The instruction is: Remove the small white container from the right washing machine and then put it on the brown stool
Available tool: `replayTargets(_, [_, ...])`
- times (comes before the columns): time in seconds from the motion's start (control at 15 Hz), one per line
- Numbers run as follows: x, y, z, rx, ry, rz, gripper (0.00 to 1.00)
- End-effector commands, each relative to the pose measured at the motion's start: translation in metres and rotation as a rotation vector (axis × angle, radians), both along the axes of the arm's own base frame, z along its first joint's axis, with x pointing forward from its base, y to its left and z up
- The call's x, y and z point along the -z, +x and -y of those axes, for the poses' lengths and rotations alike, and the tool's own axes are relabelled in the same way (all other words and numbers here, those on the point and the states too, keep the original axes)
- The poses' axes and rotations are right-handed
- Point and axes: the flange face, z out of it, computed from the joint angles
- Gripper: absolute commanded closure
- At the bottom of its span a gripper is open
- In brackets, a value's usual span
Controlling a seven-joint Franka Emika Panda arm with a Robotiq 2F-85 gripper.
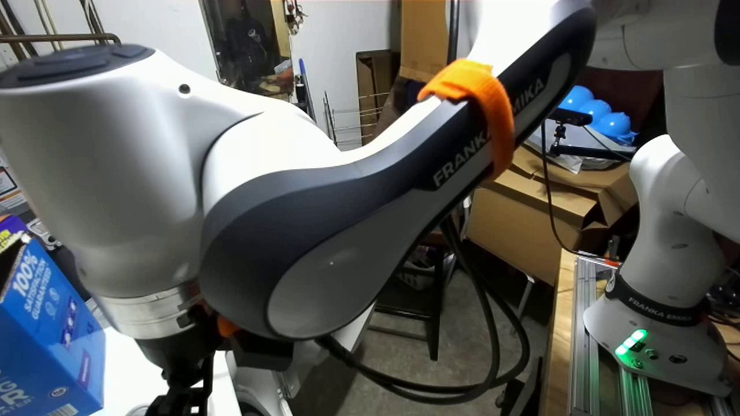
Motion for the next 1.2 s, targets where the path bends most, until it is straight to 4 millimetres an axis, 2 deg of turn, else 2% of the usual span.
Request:
replayTargets(0.0, [-0.001, 0.002, 0.000, 0.003, -0.002, 0.001, 0.00])
replayTargets(0.47, [0.050, 0.047, -0.009, -0.064, 0.113, 0.097, 0.00])
replayTargets(0.73, [0.059, 0.048, -0.033, -0.133, 0.157, 0.129, 0.00])
replayTargets(1.13, [0.062, 0.054, -0.048, -0.127, 0.141, 0.152, 0.00])
